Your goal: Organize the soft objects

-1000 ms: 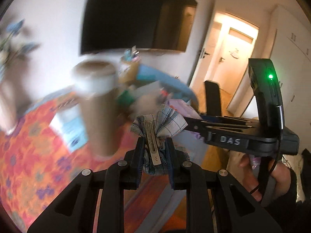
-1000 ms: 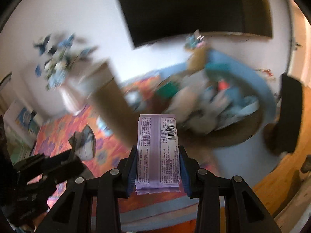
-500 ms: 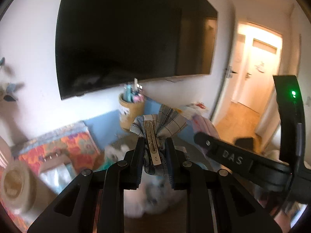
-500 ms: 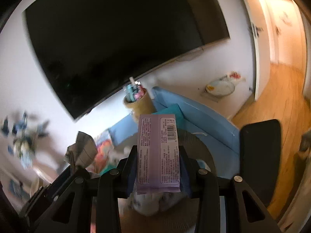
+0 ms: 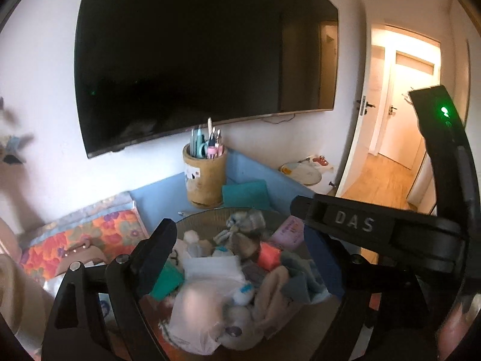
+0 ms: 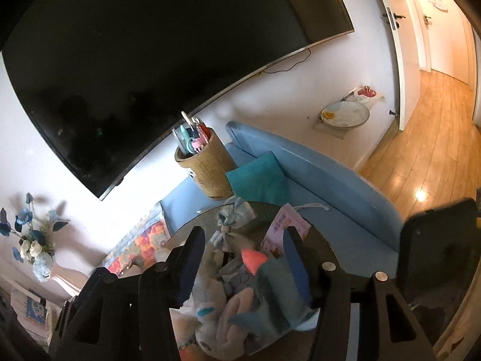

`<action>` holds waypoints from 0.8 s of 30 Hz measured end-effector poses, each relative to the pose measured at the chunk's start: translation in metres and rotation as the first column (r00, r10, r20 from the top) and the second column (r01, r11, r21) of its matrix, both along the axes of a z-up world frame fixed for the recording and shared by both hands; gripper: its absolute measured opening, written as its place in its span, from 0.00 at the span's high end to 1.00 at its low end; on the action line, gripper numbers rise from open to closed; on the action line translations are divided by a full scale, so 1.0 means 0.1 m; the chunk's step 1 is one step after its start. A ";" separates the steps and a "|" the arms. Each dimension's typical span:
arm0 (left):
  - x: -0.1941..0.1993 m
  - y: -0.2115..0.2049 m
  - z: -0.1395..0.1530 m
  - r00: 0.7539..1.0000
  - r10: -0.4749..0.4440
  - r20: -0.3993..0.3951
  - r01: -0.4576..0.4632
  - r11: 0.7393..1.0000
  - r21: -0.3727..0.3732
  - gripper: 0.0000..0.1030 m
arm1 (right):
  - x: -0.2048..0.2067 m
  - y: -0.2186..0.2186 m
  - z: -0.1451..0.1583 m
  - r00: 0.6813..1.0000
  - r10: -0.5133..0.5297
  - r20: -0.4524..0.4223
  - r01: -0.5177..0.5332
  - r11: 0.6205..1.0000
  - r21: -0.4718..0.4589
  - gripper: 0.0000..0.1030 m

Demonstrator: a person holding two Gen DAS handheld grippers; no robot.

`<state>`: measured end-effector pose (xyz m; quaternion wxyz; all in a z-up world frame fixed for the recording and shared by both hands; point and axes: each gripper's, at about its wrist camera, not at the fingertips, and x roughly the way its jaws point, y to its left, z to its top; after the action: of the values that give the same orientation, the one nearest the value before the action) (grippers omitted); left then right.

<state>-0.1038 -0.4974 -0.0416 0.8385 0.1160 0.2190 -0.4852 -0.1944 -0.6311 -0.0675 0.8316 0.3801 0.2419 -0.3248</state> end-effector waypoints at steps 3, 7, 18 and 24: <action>-0.12 0.17 0.07 1.000 -0.016 -0.002 0.016 1.000 -0.018 0.17 | -0.10 0.12 0.09 1.000 -0.004 0.001 0.004 1.000 -0.018 0.49; -0.29 0.55 0.20 1.000 -0.016 0.013 0.016 0.999 -0.040 0.17 | -0.24 0.45 0.28 1.000 0.018 0.016 -0.017 0.998 -0.060 0.49; -0.29 1.97 0.46 0.979 0.179 0.100 -0.175 0.983 -0.054 0.17 | -0.35 1.91 0.76 0.988 0.153 0.023 -0.143 0.960 -0.240 0.47; -0.01 2.74 0.52 0.939 0.327 0.110 -0.322 0.945 -0.060 0.17 | -0.04 2.69 0.92 0.959 0.284 0.020 -0.265 0.915 -0.303 0.46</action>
<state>-0.1045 -0.2232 0.0100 0.9208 0.0899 0.1748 -0.3369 -0.1984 -0.3623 0.0246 0.9238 0.2232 0.2146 -0.2251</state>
